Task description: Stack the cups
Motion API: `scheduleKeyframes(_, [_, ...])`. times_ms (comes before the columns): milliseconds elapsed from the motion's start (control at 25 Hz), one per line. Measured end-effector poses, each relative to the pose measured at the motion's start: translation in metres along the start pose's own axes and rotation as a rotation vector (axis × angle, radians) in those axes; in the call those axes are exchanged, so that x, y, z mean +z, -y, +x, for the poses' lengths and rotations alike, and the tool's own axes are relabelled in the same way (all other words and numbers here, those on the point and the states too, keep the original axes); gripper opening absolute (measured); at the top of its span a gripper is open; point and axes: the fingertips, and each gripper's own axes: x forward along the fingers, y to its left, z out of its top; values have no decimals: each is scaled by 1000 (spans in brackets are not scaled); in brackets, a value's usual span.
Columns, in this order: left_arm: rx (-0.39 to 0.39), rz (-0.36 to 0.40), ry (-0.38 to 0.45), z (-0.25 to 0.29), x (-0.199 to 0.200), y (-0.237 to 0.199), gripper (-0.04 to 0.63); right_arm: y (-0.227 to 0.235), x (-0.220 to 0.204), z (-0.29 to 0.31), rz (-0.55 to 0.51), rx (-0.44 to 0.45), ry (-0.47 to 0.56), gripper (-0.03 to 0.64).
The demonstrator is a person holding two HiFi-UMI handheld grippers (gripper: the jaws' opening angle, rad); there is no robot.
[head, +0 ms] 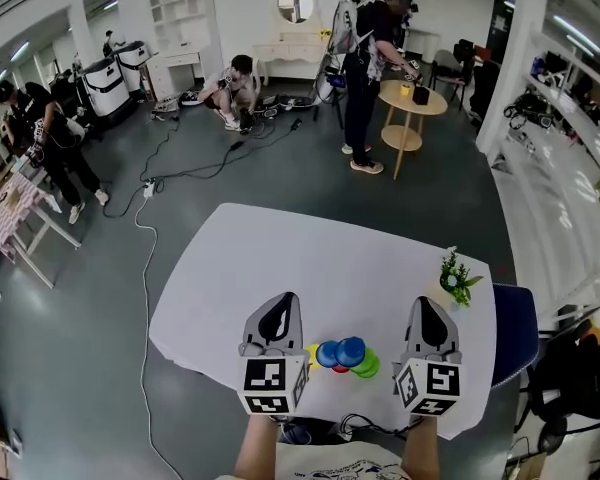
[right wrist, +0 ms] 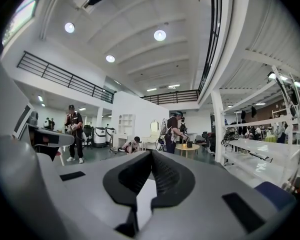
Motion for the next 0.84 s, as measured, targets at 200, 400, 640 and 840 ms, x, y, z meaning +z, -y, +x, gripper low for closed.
scheduleKeyframes(200, [14,15,-11,-6,-4,-2,15,-3,-1,-3,-5,-2,0,14])
scheduleKeyframes(400, [12,20,-11,-8,-3,-2,15,-3,-3,-4,-5,-4,-6,14])
scheduleKeyframes(640, [5,19,-12,-7,-4,2,15,-3,-7,-5,-4,-1,-13,14])
scheduleKeyframes(840, [6,17,-17,-5,-8,12,15,7,-12,-8,8,2,-15,15])
